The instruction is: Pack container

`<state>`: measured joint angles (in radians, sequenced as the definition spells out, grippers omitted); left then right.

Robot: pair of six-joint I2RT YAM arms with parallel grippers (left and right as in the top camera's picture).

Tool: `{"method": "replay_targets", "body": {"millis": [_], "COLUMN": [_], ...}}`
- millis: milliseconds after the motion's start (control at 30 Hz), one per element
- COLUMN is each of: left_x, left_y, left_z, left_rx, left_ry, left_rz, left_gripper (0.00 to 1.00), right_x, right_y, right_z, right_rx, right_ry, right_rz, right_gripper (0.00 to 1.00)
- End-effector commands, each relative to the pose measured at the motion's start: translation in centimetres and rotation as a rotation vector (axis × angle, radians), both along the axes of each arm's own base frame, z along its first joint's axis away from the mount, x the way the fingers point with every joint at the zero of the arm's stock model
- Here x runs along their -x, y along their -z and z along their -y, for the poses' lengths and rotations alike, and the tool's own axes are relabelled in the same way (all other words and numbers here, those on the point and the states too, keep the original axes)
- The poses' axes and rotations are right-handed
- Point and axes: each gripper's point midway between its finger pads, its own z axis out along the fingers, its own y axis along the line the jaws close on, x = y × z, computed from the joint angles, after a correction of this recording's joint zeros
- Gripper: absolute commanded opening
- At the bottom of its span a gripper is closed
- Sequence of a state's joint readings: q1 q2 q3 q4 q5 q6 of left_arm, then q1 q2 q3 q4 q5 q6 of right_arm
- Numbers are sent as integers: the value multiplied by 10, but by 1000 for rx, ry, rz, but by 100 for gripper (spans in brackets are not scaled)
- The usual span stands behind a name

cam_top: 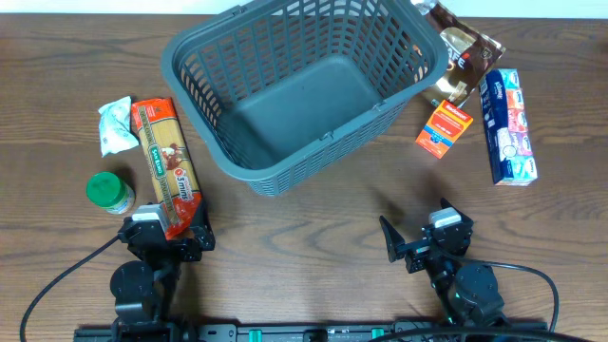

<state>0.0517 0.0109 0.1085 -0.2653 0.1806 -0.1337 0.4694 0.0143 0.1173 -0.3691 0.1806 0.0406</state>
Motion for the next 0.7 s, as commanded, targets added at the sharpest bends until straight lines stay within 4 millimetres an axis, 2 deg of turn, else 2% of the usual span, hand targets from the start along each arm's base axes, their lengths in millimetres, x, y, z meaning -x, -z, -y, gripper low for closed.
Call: {"method": "replay_targets", "body": {"millis": [0,67,133,267,333,400,533,600,667], "left_x": [0,0,0,0,0,0,0,0,0], "left_y": [12,12,12,12,12,12,12,12,12], "left_z": [0,0,0,0,0,0,0,0,0], "left_rx": [-5,-5,-5,-5,-5,-5,-5,-5,-5], "left_ry": [2,2,2,2,2,2,2,2,2], "left_rz": [-25,-25,-25,-25,-25,-25,-25,-25,-25], "left_gripper": [99,99,98,98,98,98,99,98,99], "right_x": [-1,-1,-1,1,1,1,-2,1,2], "right_y": [1,1,0,2,2,2,-15,-35,-45], "right_z": [2,2,2,-3,-4,-4,-8,-23,-23], "right_rx": [5,0,-101,-659,-797,-812,-876,-759,-704], "right_ry": [12,13,40,163,201,205,168,21,2], "right_rz": [5,5,-21,-201,-243,-247,-204,-130,-121], "right_gripper": [99,99,99,99,99,99,99,99,99]}}
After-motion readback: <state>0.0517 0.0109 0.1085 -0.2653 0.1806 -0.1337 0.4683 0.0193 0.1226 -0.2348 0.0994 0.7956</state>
